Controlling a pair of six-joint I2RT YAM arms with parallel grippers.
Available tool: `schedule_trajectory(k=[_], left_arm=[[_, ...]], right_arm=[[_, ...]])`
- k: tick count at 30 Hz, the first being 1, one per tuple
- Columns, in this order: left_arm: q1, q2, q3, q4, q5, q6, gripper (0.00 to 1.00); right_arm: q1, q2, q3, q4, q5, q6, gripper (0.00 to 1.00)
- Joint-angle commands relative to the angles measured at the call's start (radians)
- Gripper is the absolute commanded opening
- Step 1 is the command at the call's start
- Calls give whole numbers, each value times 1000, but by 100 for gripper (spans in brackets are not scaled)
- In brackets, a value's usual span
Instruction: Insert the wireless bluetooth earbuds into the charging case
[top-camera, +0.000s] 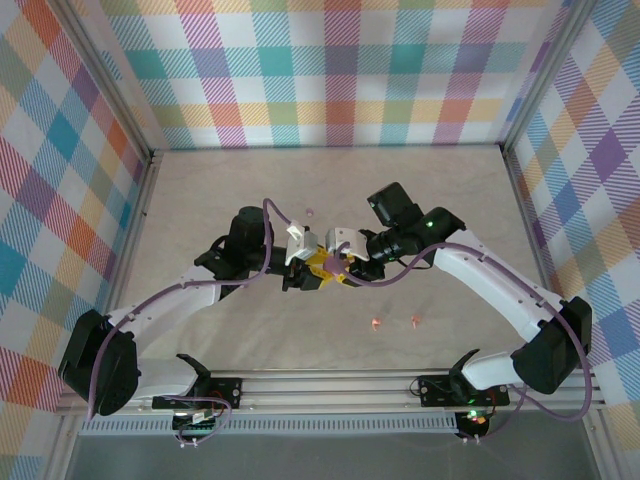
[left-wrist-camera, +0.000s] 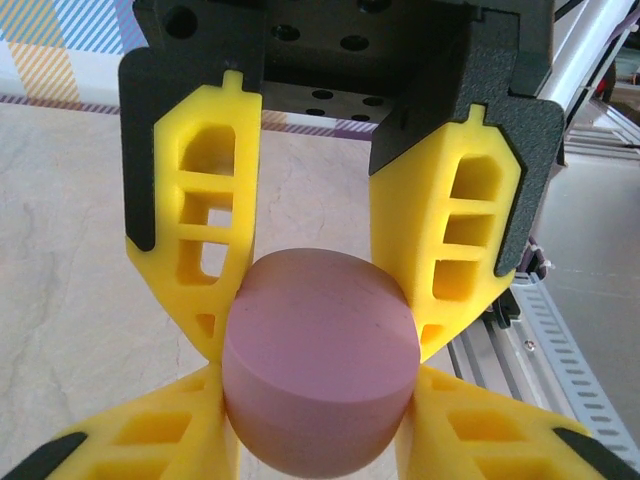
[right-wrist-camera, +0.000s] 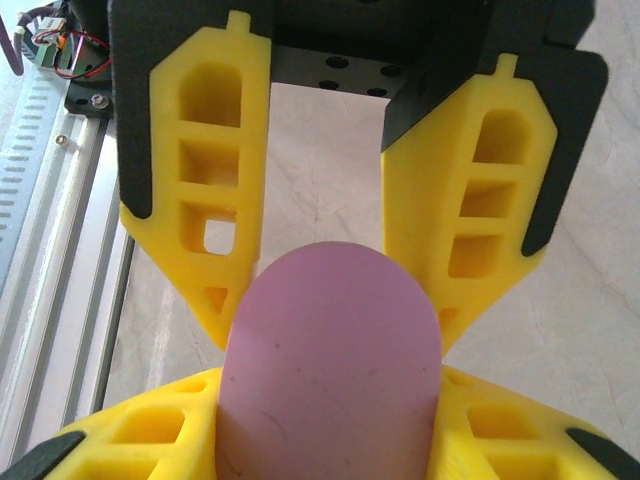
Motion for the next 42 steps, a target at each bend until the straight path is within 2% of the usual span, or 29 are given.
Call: schedule_trajectory(k=[1, 6, 13, 17, 21, 24, 30, 42], left_arm=[[-7, 12, 29, -4, 30, 9, 34], [5, 10, -15, 91, 6, -83, 26], [29, -66, -165, 333, -105, -250, 24], [49, -131, -235, 398, -194, -319, 24], [73, -211, -312, 465, -307, -405, 22], [80, -257, -339, 478, -335, -441, 24], [81, -317, -342, 438, -317, -454, 26], [81, -340, -331, 393, -305, -448, 26]], right_arm=[[6, -12, -7, 45, -57, 17, 41], [-6, -51, -37, 120, -38, 73, 58], [-44, -143, -96, 248, -88, 179, 68], [-51, -191, -144, 396, -36, 343, 75], [-54, -158, -94, 395, 19, 482, 75], [-44, -111, -59, 345, 44, 489, 75], [21, -71, -78, 376, 104, 432, 77], [35, -4, -30, 391, 98, 418, 78]])
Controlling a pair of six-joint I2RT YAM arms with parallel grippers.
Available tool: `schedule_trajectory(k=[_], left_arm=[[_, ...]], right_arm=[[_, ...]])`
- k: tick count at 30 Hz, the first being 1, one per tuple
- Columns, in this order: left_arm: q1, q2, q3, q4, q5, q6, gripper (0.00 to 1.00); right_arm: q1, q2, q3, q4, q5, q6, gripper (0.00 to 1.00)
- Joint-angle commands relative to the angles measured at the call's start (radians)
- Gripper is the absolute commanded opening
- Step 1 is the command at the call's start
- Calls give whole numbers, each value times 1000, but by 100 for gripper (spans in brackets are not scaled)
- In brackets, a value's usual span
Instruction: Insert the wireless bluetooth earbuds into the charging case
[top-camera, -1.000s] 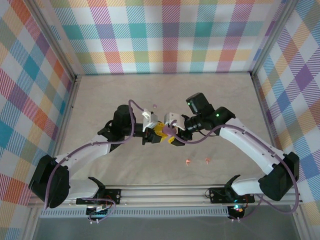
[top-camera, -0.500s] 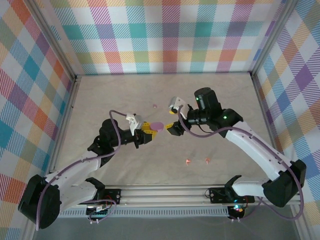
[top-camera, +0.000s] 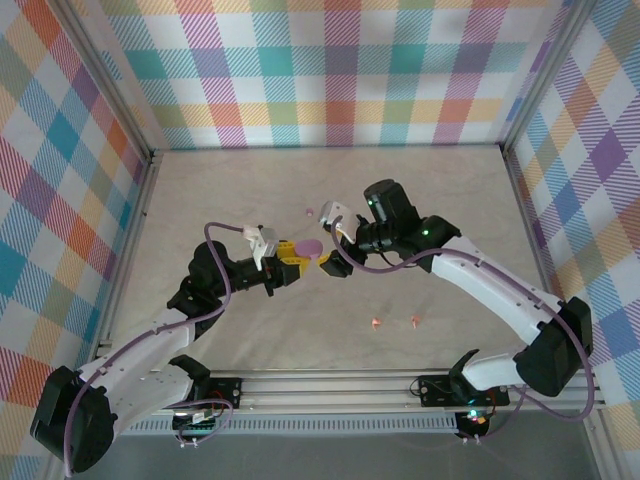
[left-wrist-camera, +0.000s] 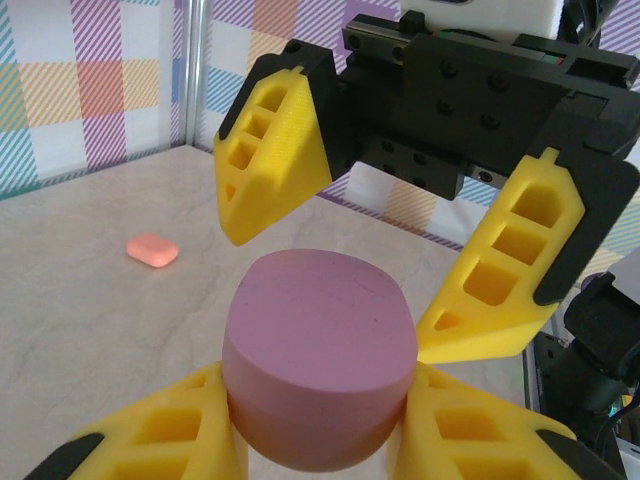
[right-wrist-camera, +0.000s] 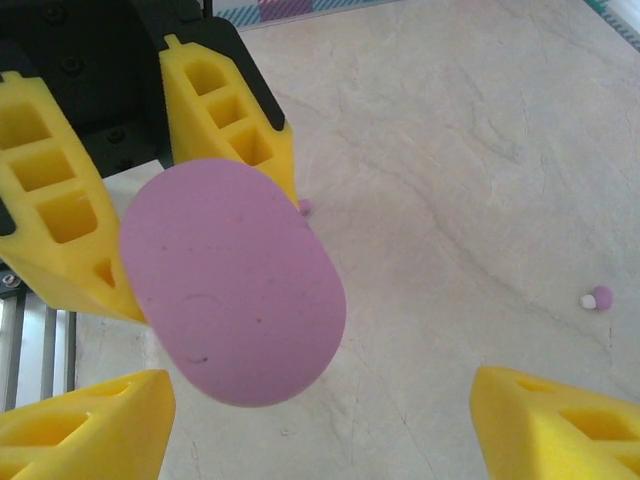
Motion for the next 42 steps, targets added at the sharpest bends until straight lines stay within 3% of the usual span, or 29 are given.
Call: schedule_trajectory(k=[1, 27, 39, 42], left_arm=[[7, -8, 10, -4, 18, 0, 26], [4, -20, 30, -93, 53, 53, 24], [1, -21, 31, -100, 57, 46, 24], [0, -21, 33, -100, 50, 43, 24]], right_arm=[[5, 13, 42, 31, 2, -9, 78], [1, 53, 110, -6, 45, -4, 78], [-27, 60, 173, -4, 189, 80, 77], [-33, 50, 176, -7, 155, 69, 77]])
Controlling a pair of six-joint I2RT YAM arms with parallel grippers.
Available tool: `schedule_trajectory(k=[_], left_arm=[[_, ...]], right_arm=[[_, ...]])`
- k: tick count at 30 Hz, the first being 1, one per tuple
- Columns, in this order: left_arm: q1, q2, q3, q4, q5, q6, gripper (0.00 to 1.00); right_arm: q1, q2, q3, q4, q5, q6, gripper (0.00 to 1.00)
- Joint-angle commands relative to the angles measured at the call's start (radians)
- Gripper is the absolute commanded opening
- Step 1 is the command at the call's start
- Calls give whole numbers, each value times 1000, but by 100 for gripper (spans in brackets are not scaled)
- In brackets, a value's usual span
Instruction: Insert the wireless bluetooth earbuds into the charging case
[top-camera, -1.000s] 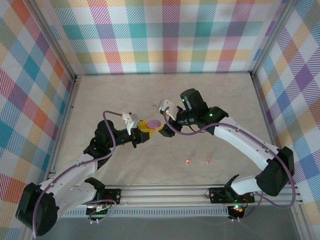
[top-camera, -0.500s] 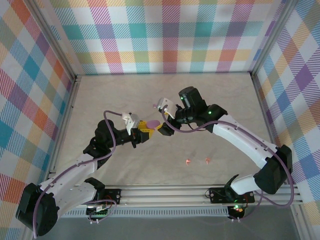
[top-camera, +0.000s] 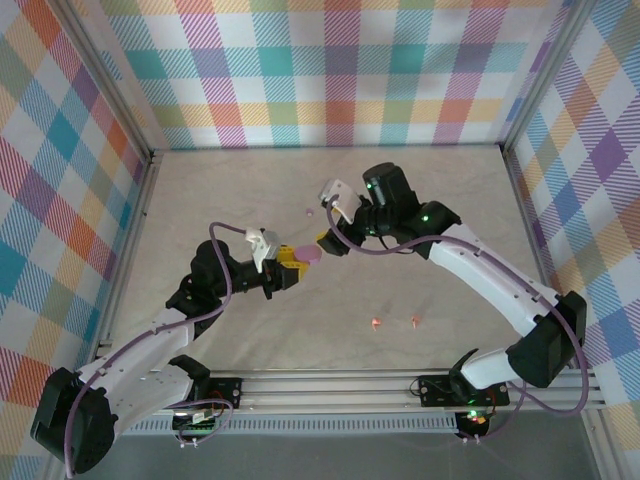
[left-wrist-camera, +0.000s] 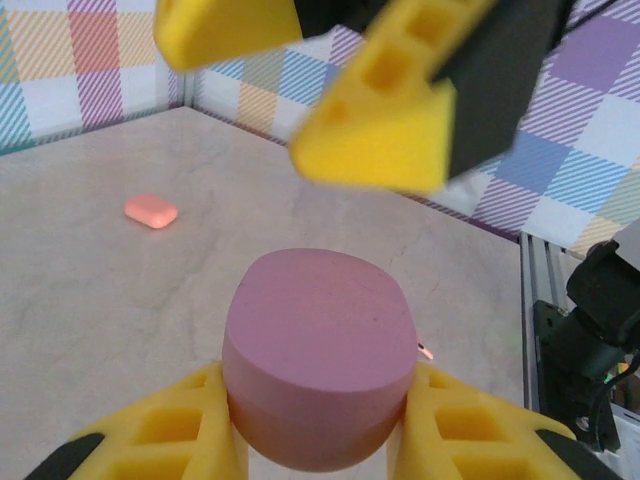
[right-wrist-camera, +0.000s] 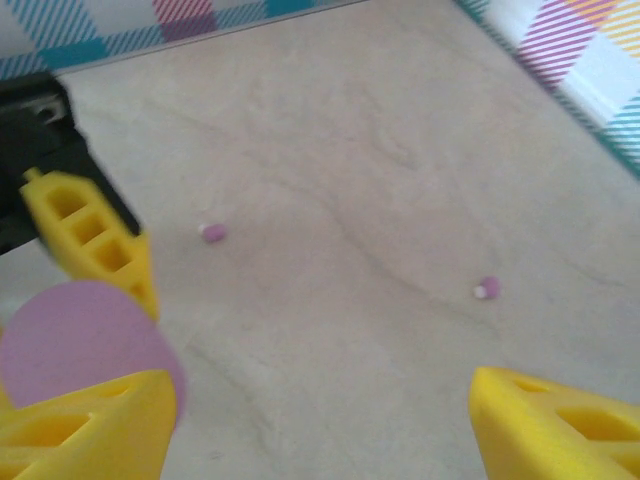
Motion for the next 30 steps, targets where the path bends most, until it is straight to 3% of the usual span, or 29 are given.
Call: schedule_trajectory(k=[1, 4, 12, 30], left_arm=[[-6, -16, 26, 5, 28, 2, 24], [-6, -15, 28, 3, 29, -2, 24], [-6, -22, 36, -24, 36, 2, 24], [-13, -17, 54, -47, 57, 23, 24]], right_arm=[[-6, -10, 21, 20, -39, -16, 77], [8, -41, -37, 16, -136, -114, 77], [58, -59, -98, -28, -177, -262, 82], [75, 36, 4, -118, -137, -302, 81]])
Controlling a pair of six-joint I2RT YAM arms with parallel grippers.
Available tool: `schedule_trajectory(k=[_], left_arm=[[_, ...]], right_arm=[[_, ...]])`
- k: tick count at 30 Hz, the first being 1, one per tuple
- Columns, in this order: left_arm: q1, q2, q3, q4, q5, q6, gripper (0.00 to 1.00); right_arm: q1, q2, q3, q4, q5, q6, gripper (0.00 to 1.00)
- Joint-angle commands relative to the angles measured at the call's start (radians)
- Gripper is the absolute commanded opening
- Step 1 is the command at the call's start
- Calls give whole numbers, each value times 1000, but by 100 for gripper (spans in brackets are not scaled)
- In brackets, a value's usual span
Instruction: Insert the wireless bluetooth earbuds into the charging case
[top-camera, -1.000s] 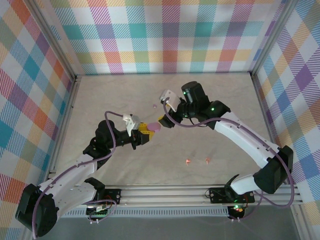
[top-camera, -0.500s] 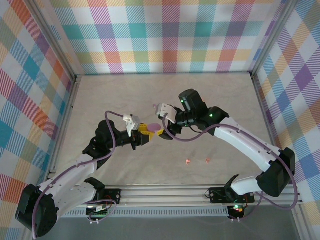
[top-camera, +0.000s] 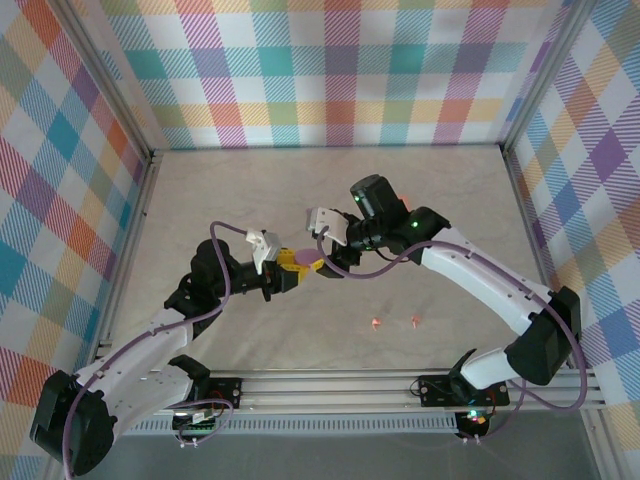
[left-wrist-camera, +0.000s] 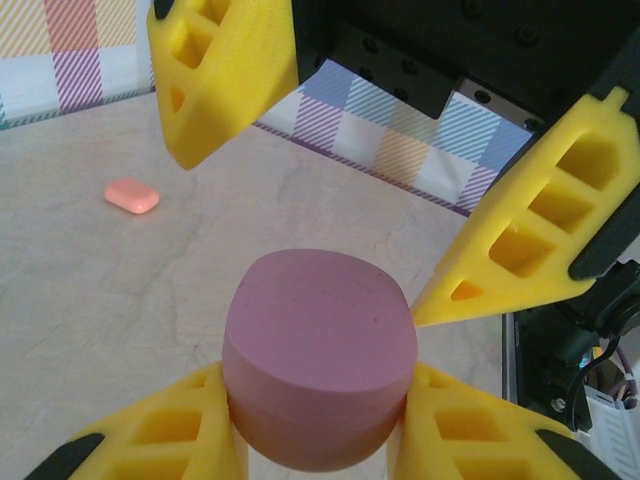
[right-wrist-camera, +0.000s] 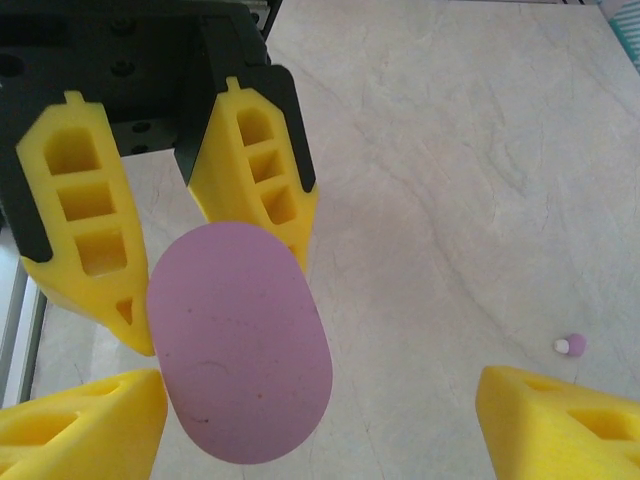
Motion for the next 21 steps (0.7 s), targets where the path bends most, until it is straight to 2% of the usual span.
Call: schedule_trajectory(k=[1, 5, 12, 21], left_arm=[[-10, -3, 38, 13, 29, 19, 24], [-11, 6, 43, 14, 31, 22, 23], [-12, 8, 42, -6, 34, 32, 22], [-20, 6, 43, -20, 33, 45, 22]], right_arm=[[9, 19, 36, -38, -16, -35, 81], [12, 32, 43, -36, -7, -42, 81], [9, 53, 100, -23, 103, 1, 81], [-3, 90, 166, -77, 90, 40, 81]])
